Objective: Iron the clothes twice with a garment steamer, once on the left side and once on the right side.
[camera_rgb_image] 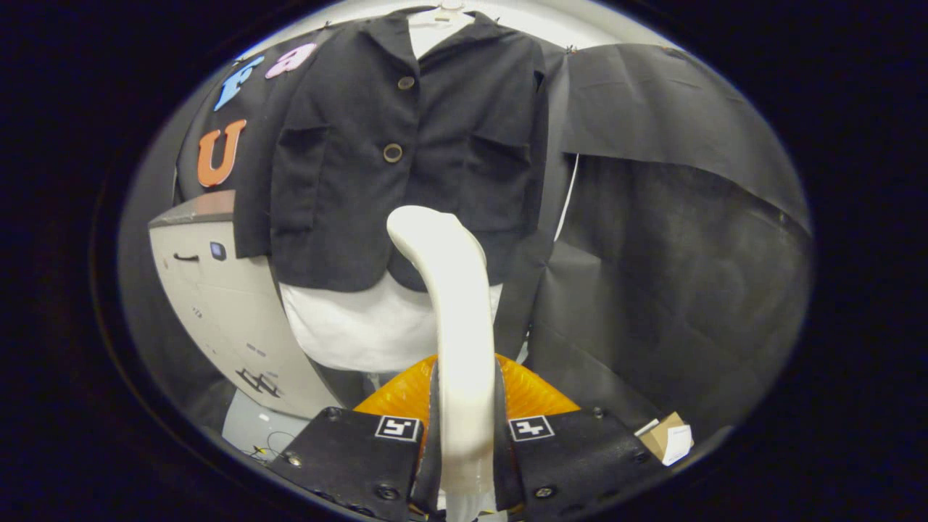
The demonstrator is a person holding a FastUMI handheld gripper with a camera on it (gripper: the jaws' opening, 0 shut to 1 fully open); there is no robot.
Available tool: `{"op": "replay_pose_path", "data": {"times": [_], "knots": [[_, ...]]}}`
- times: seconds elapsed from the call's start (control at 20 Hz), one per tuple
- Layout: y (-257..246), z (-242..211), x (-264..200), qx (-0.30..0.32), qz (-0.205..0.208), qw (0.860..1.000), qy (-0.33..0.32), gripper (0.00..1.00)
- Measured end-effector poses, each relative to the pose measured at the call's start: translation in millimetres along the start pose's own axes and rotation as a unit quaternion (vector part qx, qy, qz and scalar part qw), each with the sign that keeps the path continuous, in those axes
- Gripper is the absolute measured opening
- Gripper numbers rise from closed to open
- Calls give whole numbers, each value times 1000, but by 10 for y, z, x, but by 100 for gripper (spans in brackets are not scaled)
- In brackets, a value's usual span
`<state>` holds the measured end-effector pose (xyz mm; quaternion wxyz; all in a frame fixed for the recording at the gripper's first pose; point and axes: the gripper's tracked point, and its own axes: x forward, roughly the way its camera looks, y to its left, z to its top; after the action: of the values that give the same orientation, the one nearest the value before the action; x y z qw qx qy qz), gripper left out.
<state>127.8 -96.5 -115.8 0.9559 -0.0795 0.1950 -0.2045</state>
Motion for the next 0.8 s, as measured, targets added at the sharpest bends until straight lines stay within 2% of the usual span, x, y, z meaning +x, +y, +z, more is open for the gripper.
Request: {"op": "replay_pose_path", "data": {"times": [0.35,0.5,0.8], "knots": [[-25,382,-693,4,8,999,-47,32],[-19,396,-955,-3,4,998,-56,32],[-48,551,-1460,-4,29,996,-87,32]]}}
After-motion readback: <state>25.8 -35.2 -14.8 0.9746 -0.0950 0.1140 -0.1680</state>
